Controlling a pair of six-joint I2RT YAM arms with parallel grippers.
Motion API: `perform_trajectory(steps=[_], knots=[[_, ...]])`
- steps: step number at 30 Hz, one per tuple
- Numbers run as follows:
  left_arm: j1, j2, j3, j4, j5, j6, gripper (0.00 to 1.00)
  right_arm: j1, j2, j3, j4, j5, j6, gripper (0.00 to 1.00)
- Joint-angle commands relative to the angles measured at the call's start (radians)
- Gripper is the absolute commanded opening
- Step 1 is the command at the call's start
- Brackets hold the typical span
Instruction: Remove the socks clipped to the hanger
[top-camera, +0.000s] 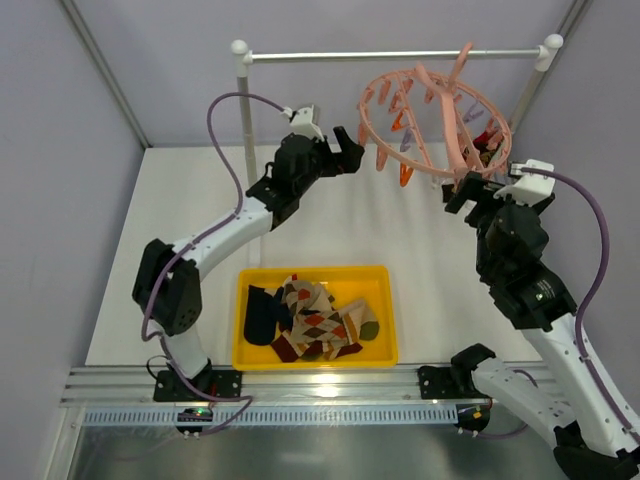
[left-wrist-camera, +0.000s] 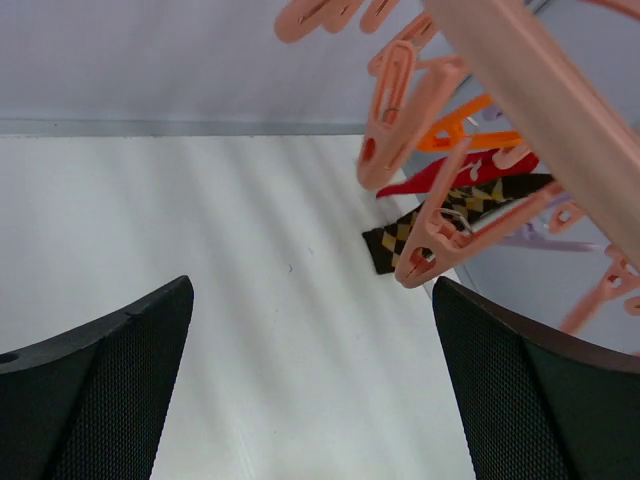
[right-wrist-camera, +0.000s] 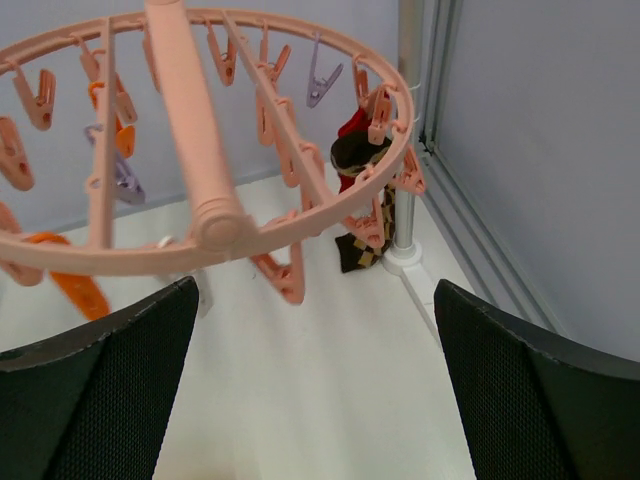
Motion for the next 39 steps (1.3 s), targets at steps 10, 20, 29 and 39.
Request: perform_trajectory(steps=[10, 20, 29, 39], knots=[[-0.303, -0.235, -0.154, 0.073, 0.0, 0.135, 1.0, -0.326, -0.004, 0.076, -0.006, -0.214, 0.068, 1.0], [-0.386, 0.061, 0.125, 0.087, 0.233, 0.023, 1.0, -0.368, -0.053, 0.065, -0.052, -0.217, 0.094, 1.0], [-0.352, 0.288, 0.426, 0.025, 0.163, 0.008, 1.0, -0.368, -0.12, 0.042, -0.093, -0.22, 0.084, 1.0], [-0.155, 0.219, 0.321, 0.061, 0.063, -0.042, 0.99, -0.368, -0.16, 0.002, -0.116, -0.181, 0.083, 1.0]])
